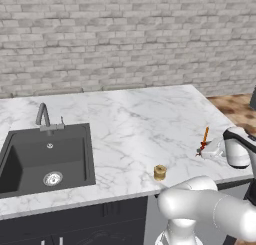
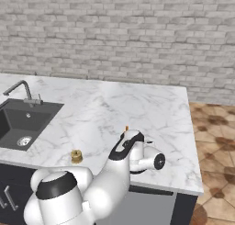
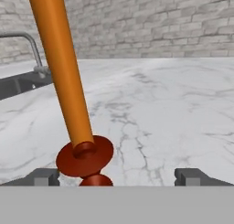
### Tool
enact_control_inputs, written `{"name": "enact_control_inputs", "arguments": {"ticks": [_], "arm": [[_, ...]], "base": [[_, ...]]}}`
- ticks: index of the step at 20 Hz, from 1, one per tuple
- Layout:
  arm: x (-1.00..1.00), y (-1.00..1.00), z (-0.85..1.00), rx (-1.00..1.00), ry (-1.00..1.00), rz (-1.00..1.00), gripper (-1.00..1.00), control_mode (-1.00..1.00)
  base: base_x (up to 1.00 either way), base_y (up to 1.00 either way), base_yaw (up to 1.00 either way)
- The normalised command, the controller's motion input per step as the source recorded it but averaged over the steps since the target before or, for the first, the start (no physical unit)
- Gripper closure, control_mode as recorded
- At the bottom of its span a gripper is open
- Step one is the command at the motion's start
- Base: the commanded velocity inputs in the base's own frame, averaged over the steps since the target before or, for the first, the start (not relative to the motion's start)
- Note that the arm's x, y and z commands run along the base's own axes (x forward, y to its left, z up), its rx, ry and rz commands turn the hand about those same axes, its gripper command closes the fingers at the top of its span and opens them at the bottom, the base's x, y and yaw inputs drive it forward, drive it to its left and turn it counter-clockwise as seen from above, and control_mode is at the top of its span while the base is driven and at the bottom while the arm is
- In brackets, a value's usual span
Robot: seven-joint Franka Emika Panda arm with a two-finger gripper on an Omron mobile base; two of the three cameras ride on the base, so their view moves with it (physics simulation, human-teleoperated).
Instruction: Pick the candle and candle from the dining table and place them in the open cabinet. Close the cabinet after placing the objects.
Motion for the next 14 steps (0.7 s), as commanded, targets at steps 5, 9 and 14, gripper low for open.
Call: {"name": "enact_control_inputs", "arguments": {"ticks": [5,9,14], "arm": [[0.08,-0.04,0.0,0.0,0.0,-0.05,-1.0,-1.0],[0.07,0.0,0.0,0.0,0.0,-0.04,-1.0,-1.0],[0.06,0.0,-0.01,0.0,0.0,-0.03,-1.0,-1.0]], "base": [[0.0,0.0,0.0],[0.0,0.0,0.0],[0.0,0.0,0.0]]}}
